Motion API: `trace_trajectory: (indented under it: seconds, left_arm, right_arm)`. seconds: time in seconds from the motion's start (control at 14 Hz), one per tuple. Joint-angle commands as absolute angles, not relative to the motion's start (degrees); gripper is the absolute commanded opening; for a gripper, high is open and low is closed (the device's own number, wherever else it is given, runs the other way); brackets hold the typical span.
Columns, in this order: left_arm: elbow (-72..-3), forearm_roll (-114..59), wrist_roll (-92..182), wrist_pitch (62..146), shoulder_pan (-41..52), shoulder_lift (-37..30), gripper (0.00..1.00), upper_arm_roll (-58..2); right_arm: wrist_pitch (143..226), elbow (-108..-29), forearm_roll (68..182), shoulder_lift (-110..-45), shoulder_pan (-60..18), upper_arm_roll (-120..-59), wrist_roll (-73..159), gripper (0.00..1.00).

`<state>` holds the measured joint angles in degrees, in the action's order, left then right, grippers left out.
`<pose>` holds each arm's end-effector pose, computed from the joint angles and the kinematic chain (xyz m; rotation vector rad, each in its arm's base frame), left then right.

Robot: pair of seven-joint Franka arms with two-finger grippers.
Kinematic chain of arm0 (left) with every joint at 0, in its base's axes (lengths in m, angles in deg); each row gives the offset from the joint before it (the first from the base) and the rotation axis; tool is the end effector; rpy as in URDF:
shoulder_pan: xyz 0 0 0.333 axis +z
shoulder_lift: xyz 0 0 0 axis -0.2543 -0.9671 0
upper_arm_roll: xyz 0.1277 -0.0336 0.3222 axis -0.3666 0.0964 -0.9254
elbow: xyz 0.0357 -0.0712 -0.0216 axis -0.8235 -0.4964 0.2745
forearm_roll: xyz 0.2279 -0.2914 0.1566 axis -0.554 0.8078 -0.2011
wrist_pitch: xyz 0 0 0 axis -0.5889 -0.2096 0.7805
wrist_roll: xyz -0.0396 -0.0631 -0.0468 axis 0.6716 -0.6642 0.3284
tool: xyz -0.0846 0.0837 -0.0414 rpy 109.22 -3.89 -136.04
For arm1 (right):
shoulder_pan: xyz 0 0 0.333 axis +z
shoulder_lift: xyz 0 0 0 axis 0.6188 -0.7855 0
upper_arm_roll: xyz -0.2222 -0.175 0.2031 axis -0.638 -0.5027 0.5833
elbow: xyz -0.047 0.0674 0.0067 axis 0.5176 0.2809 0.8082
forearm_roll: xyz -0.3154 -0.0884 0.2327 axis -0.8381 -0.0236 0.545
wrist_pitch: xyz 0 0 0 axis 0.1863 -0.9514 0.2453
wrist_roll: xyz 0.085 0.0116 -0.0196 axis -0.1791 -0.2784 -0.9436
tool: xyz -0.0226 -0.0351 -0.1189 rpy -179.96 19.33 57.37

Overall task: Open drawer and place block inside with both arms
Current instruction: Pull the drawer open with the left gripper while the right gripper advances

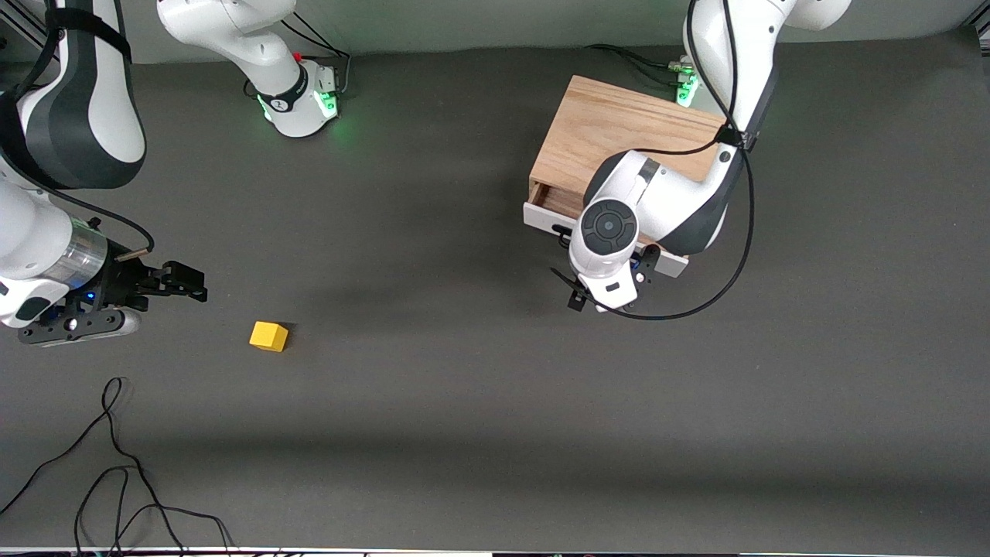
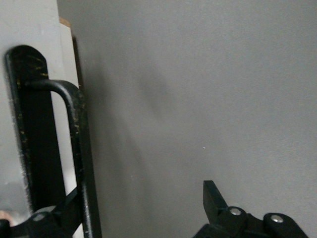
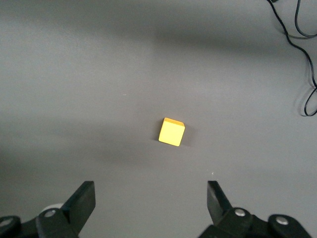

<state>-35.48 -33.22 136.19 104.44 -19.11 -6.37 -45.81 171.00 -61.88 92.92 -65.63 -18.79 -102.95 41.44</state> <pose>0.5527 -0.3833 0.2948 -2.5417 -1.6246 0.1706 0.6332 0.0327 0.5252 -3.1219 -0.1806 0.0209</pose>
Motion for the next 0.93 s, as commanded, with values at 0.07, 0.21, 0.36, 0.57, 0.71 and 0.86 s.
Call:
trace_trajectory:
  seconds: [0.07,0.21,0.36,0.57,0.71,0.86]
  left_arm:
    - [-25.7,-33.7,135.7,107.8,-19.3,-13.4,1.00,-45.8]
    - [-23.3,-33.4,135.4,107.8,-19.3,-14.2,1.00,-45.9]
    - [-22.4,-33.4,135.4,108.4,-18.5,-14.3,1.00,-46.0]
    - [-21.1,-33.4,135.4,109.9,-18.4,-14.4,1.00,-46.0]
    - [-20.6,-33.4,135.5,110.9,-18.4,-14.6,1.00,-46.0]
    - [-20.1,-33.5,135.5,111.4,-18.4,-15.0,1.00,-46.0]
  right_arm:
    - [171.1,-60.9,92.3,-67.1,-18.4,-103.2,42.8,1.00]
    - [171.1,-60.6,91.9,-67.1,-18.3,-103.3,42.8,1.00]
    - [171.1,-60.4,91.6,-67.1,-18.5,-103.3,42.4,1.00]
    - [171.1,-59.3,91.6,-67.1,-18.5,-103.3,42.4,1.00]
    - [171.4,-59.0,91.8,-67.1,-18.6,-103.4,42.3,1.00]
    - [173.4,-59.1,92.1,-68.1,-18.9,-103.4,42.2,1.00]
